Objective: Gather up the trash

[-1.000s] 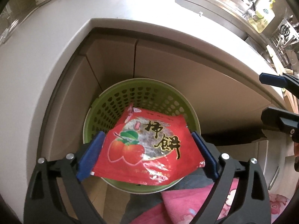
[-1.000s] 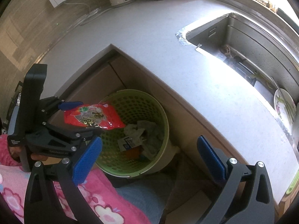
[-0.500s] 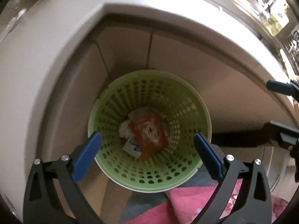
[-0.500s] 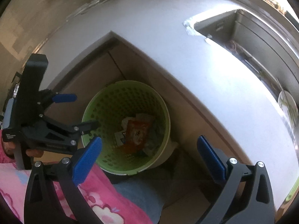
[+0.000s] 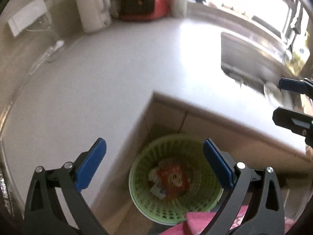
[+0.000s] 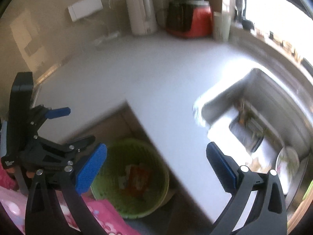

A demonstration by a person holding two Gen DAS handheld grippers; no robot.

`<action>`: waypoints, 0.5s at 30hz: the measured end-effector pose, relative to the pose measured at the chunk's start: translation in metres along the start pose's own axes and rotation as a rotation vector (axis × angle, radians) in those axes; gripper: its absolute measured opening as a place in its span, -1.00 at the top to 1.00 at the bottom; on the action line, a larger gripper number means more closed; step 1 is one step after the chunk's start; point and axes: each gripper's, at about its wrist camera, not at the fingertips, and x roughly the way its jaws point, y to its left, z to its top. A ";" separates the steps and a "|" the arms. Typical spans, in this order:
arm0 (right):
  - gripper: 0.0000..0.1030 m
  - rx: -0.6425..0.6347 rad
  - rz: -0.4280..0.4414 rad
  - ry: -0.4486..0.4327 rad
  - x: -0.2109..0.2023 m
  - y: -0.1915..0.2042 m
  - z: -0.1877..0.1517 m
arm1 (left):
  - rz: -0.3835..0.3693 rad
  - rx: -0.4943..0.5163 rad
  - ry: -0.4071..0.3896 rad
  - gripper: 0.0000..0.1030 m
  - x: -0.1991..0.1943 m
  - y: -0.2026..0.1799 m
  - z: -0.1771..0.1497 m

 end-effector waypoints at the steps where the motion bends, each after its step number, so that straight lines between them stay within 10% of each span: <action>1: -0.96 -0.010 0.004 -0.022 -0.005 -0.001 0.010 | 0.006 -0.011 -0.019 -0.84 -0.007 0.003 0.008; 15: -0.96 -0.165 0.007 -0.324 -0.062 0.006 0.138 | 0.162 -0.107 -0.246 -0.85 -0.085 0.030 0.112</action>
